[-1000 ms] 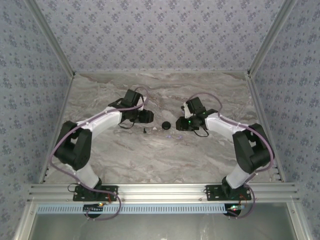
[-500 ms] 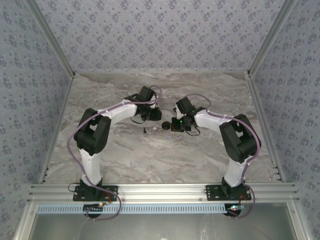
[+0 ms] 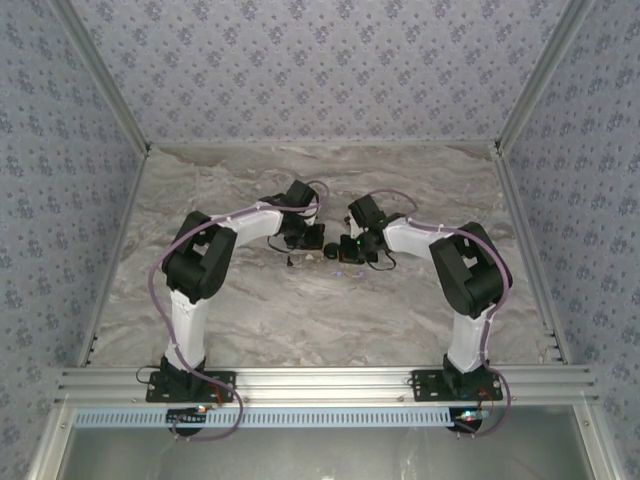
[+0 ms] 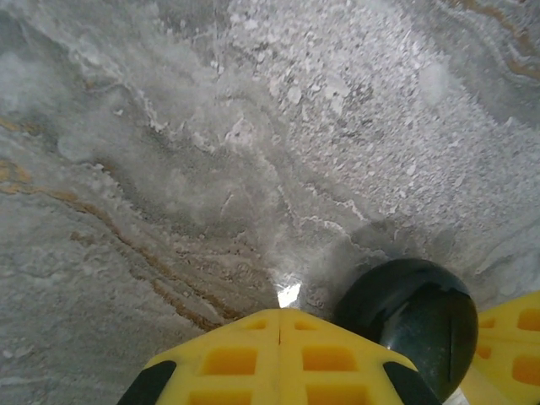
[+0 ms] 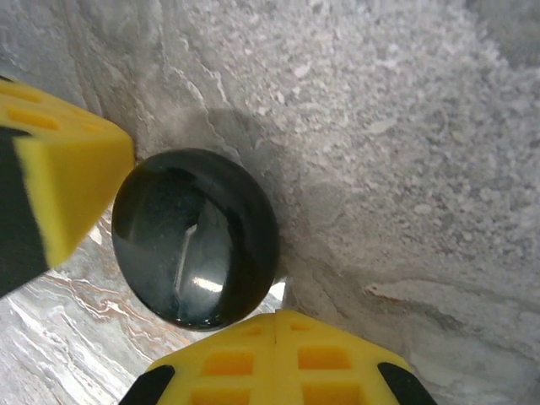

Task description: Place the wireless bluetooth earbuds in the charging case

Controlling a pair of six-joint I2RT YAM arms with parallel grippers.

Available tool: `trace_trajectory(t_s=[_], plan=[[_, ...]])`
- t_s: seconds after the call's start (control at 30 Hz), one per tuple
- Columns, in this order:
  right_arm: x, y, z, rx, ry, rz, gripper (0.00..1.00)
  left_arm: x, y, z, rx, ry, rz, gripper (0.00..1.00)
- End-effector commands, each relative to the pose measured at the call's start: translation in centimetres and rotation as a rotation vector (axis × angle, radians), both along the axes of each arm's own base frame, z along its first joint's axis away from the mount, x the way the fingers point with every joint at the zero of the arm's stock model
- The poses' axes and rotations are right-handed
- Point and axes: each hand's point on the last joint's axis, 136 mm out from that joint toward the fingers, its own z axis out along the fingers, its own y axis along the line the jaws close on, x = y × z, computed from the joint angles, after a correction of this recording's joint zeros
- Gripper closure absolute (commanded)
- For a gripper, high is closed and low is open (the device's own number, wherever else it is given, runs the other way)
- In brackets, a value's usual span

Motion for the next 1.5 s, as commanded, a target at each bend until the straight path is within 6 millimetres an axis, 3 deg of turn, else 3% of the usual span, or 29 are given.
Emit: trace_trajectory(t_s=[0.0, 0.17, 0.2, 0.3, 0.67, 0.9, 1.17, 1.47], plan=[[0.6, 0.7, 0.2, 0.008, 0.005, -0.006, 1.00, -0.7, -0.6, 0.1, -0.001, 0.030, -0.013, 1.00], [0.6, 0.2, -0.6, -0.031, 0.018, -0.007, 0.99, -2.0, -0.1, -0.4, 0.017, 0.048, -0.005, 1.00], [1.6, 0.7, 0.4, -0.021, -0.008, -0.005, 0.99, -2.2, 0.0, -0.5, 0.019, 0.053, -0.004, 1.00], [1.9, 0.8, 0.3, -0.030, -0.013, 0.001, 1.00, -3.0, 0.2, -0.6, 0.018, 0.061, -0.003, 1.00], [2.8, 0.2, 0.2, -0.093, -0.022, 0.008, 1.00, -4.9, 0.0, 0.4, -0.005, 0.070, -0.013, 1.00], [2.2, -0.7, 1.2, -0.113, -0.041, -0.003, 1.00, -3.3, 1.0, 2.3, 0.019, -0.006, 0.040, 0.97], [0.6, -0.4, 1.8, -0.059, -0.025, 0.013, 1.00, -0.4, 1.1, 3.6, -0.014, -0.033, 0.062, 0.98], [0.7, 0.1, 0.7, -0.041, 0.003, 0.005, 1.00, 1.0, 0.1, 1.6, -0.025, 0.015, 0.064, 0.98]])
